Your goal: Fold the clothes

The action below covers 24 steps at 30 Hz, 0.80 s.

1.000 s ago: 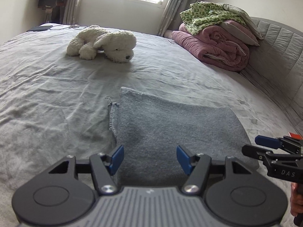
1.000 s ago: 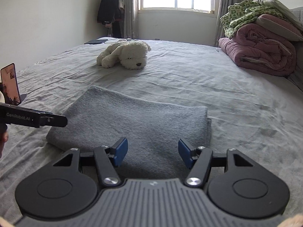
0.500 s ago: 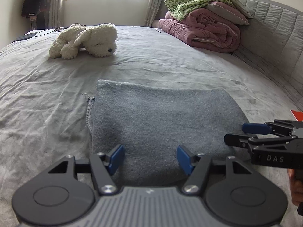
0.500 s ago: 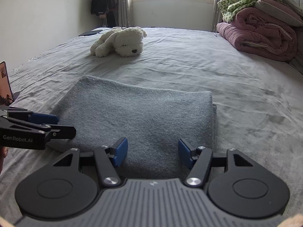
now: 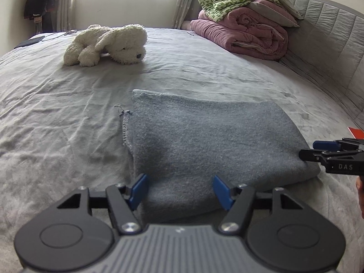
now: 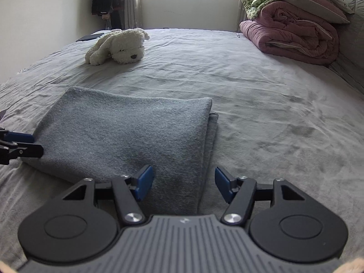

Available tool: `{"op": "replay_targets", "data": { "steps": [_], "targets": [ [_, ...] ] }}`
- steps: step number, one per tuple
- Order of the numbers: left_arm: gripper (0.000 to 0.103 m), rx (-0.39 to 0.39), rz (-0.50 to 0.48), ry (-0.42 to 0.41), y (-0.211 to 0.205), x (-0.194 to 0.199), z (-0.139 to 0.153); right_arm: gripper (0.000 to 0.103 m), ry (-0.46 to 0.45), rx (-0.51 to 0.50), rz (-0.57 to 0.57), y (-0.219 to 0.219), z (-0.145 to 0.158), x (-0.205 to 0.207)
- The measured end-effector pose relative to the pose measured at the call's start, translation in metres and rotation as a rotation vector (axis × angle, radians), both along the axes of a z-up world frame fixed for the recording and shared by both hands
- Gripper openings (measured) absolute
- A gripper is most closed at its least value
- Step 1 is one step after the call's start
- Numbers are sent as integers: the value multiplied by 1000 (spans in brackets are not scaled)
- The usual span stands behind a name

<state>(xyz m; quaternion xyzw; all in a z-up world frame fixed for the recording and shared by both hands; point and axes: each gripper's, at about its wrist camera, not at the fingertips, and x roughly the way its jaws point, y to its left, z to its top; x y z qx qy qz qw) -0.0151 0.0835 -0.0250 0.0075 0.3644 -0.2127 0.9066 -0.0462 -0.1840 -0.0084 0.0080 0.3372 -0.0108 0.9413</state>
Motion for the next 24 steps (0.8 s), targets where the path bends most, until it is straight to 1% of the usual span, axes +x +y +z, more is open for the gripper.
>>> {"op": "replay_targets", "data": {
  "steps": [3, 6, 10, 16, 21, 24],
  "targets": [
    [67, 2, 38, 26, 10, 5, 0, 65, -1, -14, -26, -9, 3, -1],
    [67, -26, 90, 57, 21, 13, 0, 65, -6, -7, -55, -16, 8, 1],
    [67, -69, 141, 87, 31, 24, 2, 65, -21, 29, -79, -18, 15, 8],
    [67, -175, 187, 176, 39, 42, 0, 65, -20, 104, -87, -13, 20, 22],
    [65, -267, 223, 255, 46, 56, -8, 65, -16, 137, -95, -10, 21, 30],
    [65, -335, 242, 304, 55, 65, -15, 65, -10, 168, -103, -11, 21, 34]
  ]
}}
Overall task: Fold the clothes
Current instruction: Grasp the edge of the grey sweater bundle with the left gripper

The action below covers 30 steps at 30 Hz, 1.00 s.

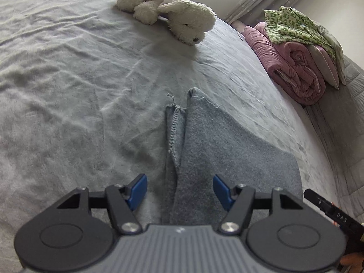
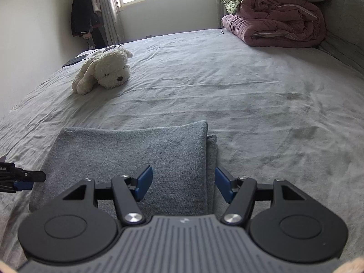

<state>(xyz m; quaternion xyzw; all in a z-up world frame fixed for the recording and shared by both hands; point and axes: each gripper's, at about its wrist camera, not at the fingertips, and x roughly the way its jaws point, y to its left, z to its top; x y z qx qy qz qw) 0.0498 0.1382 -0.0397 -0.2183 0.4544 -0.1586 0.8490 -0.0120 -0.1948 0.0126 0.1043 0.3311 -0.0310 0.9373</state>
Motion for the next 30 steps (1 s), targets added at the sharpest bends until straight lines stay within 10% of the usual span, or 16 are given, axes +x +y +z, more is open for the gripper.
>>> {"op": "replay_targets", "data": {
  "steps": [14, 20, 30],
  "targets": [
    [62, -436, -48, 192, 23, 36, -44, 65, 19, 252, -29, -19, 0, 10],
    [27, -434, -7, 197, 12, 30, -47, 65, -49, 320, -29, -17, 4, 7],
    [21, -396, 26, 174, 5, 25, -15, 34, -34, 448, 161, 17, 7, 16]
  ]
}}
